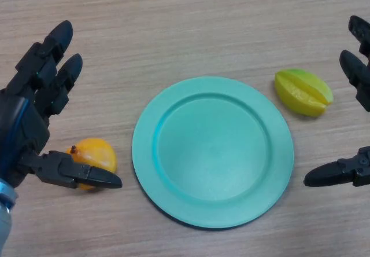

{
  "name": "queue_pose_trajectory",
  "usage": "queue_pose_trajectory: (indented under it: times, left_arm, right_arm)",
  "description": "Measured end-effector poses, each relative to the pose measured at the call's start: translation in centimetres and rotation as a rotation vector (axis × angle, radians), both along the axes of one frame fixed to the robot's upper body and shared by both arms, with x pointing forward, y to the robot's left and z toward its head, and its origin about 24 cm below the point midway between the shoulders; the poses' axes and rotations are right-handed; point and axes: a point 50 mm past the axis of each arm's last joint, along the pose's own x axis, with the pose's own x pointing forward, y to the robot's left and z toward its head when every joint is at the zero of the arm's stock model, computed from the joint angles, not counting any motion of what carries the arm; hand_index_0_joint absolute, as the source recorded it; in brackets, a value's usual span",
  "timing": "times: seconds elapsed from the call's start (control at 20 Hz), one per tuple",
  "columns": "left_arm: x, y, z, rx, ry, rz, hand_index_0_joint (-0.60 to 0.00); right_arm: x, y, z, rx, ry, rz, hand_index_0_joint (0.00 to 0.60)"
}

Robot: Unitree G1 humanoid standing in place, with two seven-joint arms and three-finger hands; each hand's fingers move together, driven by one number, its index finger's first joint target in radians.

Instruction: Pick up the yellow pear and place it on the plate

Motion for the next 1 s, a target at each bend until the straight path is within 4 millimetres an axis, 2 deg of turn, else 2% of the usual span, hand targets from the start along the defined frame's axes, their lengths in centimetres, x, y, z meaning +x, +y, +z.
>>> queue_pose_trajectory:
  times: [0.4,0.5,0.8,1.0]
  left_arm:
    - [0.3,0.0,0.0,-0.002,0.007,0.0,0.0]
    - [0.5,0.4,-0.6,0.018,0.012,0.011,0.0]
    - [0.8,3.3,-2.4,0.108,0.009,0.114,0.0]
    - [1.0,5.1,-5.3,0.181,0.058,0.164,0.0]
  right_arm:
    - [0.0,0.0,0.0,0.0,0.008,-0.002,0.0]
    - [0.1,0.0,0.0,0.0,0.009,-0.002,0.0]
    - [0.6,-0.1,-0.6,0.008,0.035,-0.011,0.0]
    - [0.7,0.2,-0.5,0.01,0.031,-0.001,0.0]
